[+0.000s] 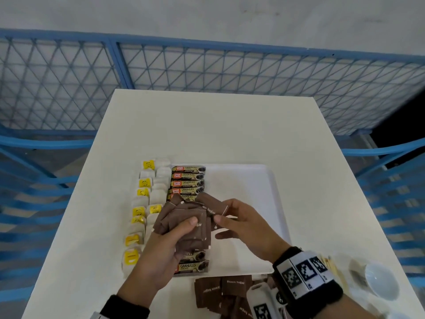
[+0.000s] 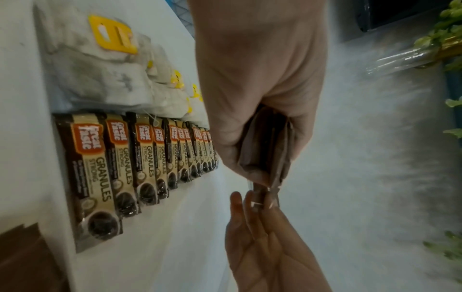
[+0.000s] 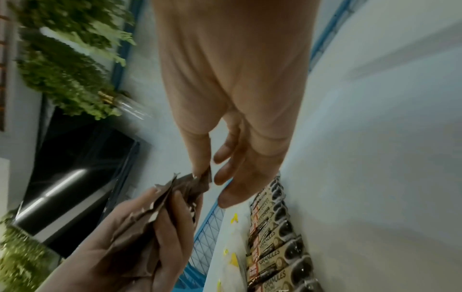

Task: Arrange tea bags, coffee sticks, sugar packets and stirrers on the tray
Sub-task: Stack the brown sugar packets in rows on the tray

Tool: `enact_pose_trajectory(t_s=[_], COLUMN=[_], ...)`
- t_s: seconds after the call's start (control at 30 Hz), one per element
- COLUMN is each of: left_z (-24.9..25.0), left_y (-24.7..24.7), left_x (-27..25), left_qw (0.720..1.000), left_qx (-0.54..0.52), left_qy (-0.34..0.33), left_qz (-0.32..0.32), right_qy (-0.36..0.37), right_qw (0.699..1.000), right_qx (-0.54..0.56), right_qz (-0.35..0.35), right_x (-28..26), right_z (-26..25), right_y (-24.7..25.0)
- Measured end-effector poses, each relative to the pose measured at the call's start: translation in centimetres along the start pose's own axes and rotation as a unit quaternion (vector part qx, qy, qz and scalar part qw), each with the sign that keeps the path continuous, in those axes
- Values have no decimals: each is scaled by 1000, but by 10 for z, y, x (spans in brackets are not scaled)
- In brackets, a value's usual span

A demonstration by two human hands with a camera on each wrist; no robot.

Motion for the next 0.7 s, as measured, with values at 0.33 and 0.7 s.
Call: enact_pose_trajectory(t_s=[0.33, 0.7], left_z=[9, 5], left_y=[35, 52], left_x=[18, 21], left_qw=[995, 994], left_qx=[-62, -67], left_qy=[-48, -50], left_qz=[62, 74], right_qy=[36, 20], right_qw=[957, 930], right_qx=[-234, -291], right_qz=[166, 222], right_x=[87, 150], right_z=[-31, -42], right_y=[75, 97])
Point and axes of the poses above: each hand's wrist, its own x-axis towards the middle knuckle, its own y-axis out of the back of the hand, z = x × y, the point moved 9 cm from there along x, towards the middle knuckle, and after that the axes turned 5 degrees about -y, right-handed, at the moved point
